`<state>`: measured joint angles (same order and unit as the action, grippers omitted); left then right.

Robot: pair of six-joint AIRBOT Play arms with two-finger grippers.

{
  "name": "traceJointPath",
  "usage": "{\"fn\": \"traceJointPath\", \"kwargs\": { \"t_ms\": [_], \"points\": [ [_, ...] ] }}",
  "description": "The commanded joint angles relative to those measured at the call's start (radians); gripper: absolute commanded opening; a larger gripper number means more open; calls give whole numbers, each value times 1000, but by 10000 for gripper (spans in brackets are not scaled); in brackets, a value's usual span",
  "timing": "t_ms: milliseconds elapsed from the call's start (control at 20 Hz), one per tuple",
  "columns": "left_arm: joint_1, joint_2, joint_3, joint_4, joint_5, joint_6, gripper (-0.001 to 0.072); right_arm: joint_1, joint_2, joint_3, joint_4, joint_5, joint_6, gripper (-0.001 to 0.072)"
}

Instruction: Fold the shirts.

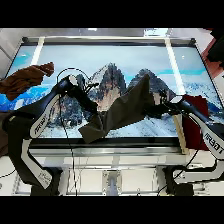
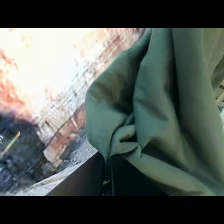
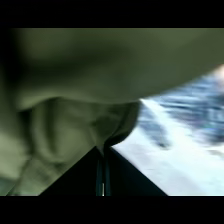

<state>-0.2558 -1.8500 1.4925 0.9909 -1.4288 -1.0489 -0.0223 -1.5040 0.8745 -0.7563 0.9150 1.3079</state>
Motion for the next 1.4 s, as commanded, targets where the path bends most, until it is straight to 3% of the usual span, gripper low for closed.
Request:
{"fn": "traceJointPath", "kwargs": {
  "t_ms": [0,150,350,450,650,800,900,1050,1200,1350],
  "points": [
    [2,6,72,18,6,-39,11,-7,-1,22,166,95,-169,30],
    [19,58,261,156,1,-108,11,-66,57,133,123,242,-171,29],
    [109,224,480,320,-11,-258,11,-203,293,314,42,416,-94,29],
    [156,348,537,331,-26,-269,11,-264,427,421,-6,487,-64,28],
    [174,641,546,272,7,-268,11,-311,606,643,-34,468,-21,27],
    [174,826,546,165,138,-264,11,-311,621,802,-7,462,2,27],
    [174,896,546,177,236,-264,10,-311,621,849,-8,397,2,27],
    [174,874,517,317,257,-332,9,-310,584,851,-5,343,3,26],
    [174,729,433,529,98,-422,9,-285,438,833,-21,478,59,27],
    [173,484,361,548,-20,-423,10,-177,262,734,-132,506,83,27]
  ]
}}
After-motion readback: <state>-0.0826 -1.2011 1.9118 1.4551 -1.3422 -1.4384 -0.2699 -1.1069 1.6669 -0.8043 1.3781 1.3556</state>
